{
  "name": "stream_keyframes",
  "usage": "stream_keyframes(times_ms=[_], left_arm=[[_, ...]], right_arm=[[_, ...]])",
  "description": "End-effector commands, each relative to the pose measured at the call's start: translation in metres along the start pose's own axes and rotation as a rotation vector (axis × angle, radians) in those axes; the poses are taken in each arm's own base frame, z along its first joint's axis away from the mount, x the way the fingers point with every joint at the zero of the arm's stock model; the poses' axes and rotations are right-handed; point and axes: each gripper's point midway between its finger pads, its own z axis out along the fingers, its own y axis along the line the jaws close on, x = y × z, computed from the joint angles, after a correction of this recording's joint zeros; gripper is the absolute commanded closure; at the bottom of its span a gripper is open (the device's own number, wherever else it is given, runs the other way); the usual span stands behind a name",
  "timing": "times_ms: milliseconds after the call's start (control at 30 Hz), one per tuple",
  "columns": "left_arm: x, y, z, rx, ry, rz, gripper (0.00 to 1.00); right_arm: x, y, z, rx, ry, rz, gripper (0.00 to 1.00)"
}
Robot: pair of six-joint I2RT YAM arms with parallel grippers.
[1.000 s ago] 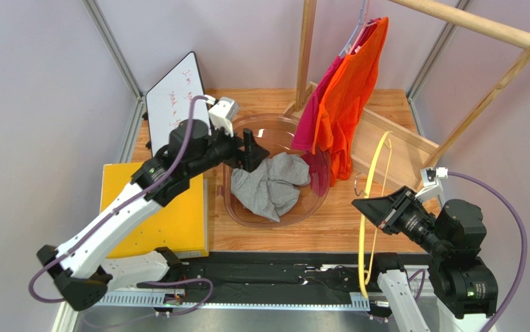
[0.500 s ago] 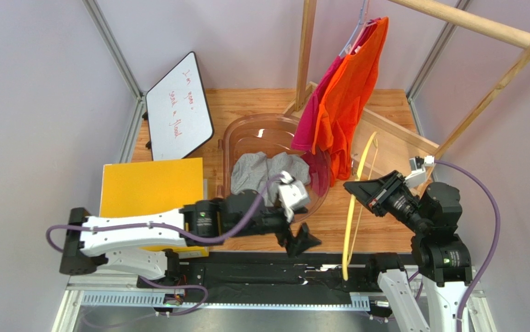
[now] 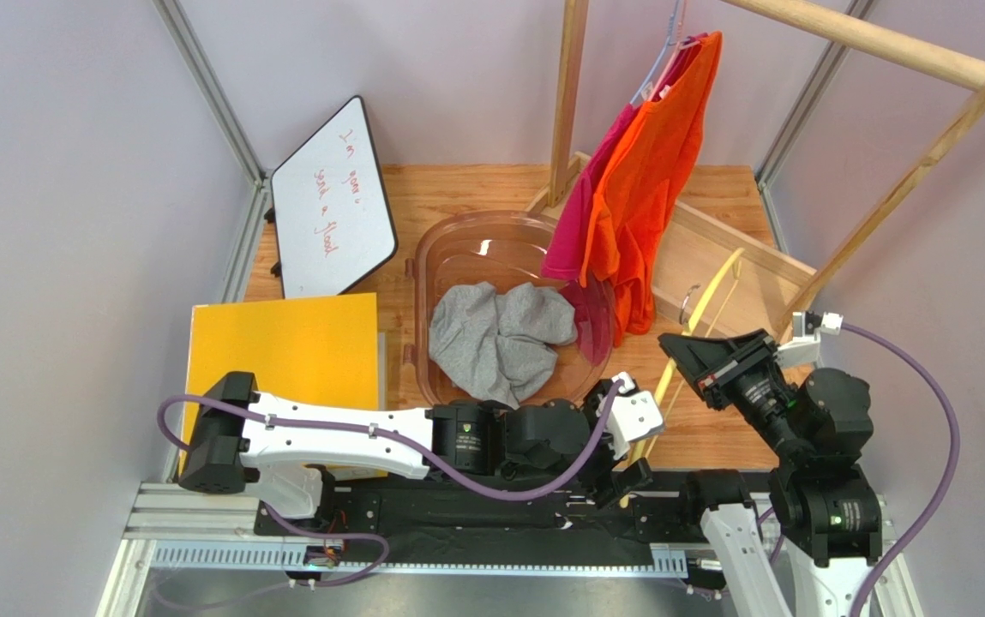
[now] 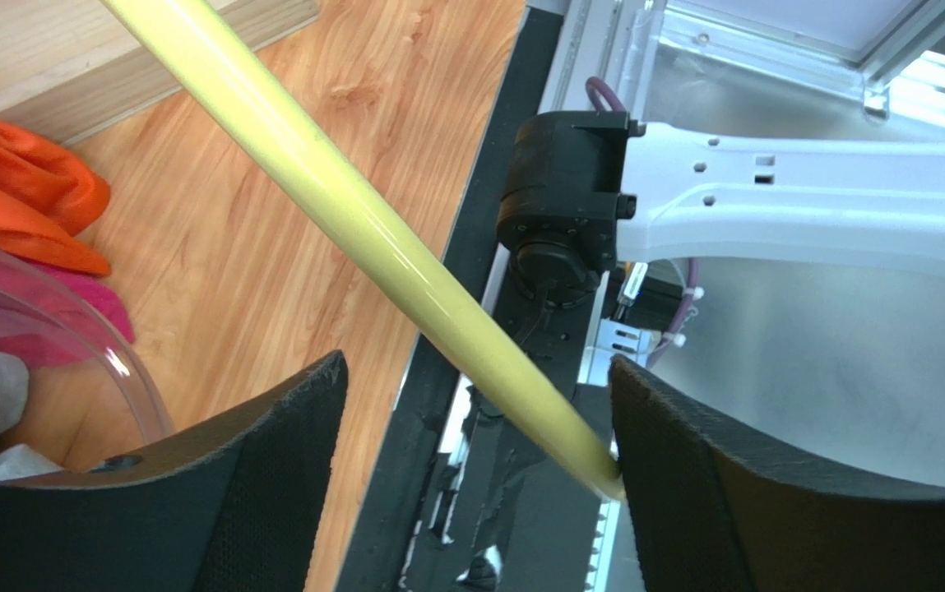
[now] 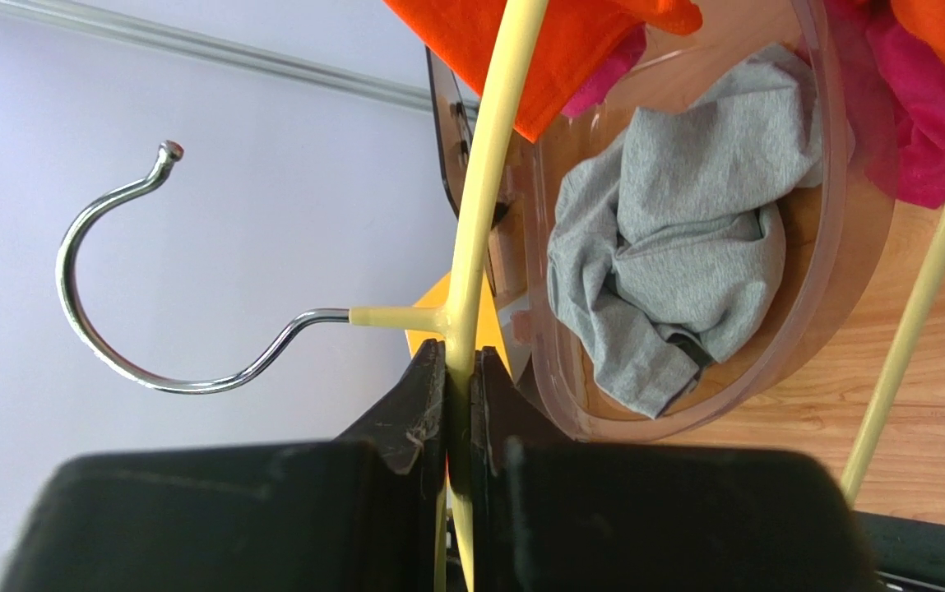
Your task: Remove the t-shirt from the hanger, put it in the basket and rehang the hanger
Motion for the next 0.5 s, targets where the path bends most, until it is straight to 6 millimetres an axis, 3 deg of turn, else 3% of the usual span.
stream_keyframes(times_ms=[0,167,200,300,333,467], left_arm=[[-0.014,0.000,0.009,-0.035,-0.047,-0.042,0.32],[-0.002,0.006,0.015,-0.073,-0.023,-0.076,0.82],[-0.003,0.012,0.013,-0.114,-0.017,-0.092,1.00],[-0.010,0.023,0.003,-0.177,-0.023,-0.109,1.00],[-0.013,0.026,0.000,-0.190,-0.028,-0.115,1.00],[-0.035,0.030,-0.010,-0.201,-0.062,-0.167,1.00]], right_arm=[[-0.010,0.029,-0.022,-0.080,-0.079,0.029,1.00],[-0.006,0.037,-0.023,-0.091,-0.041,-0.005,1.00],[-0.005,0.038,-0.022,-0.089,-0.026,-0.019,0.99],[0.006,0.026,-0.020,-0.053,0.046,-0.116,0.89],[0.008,0.022,-0.019,-0.039,0.062,-0.140,0.80],[0.024,0.000,-0.020,-0.005,0.162,-0.274,0.61]])
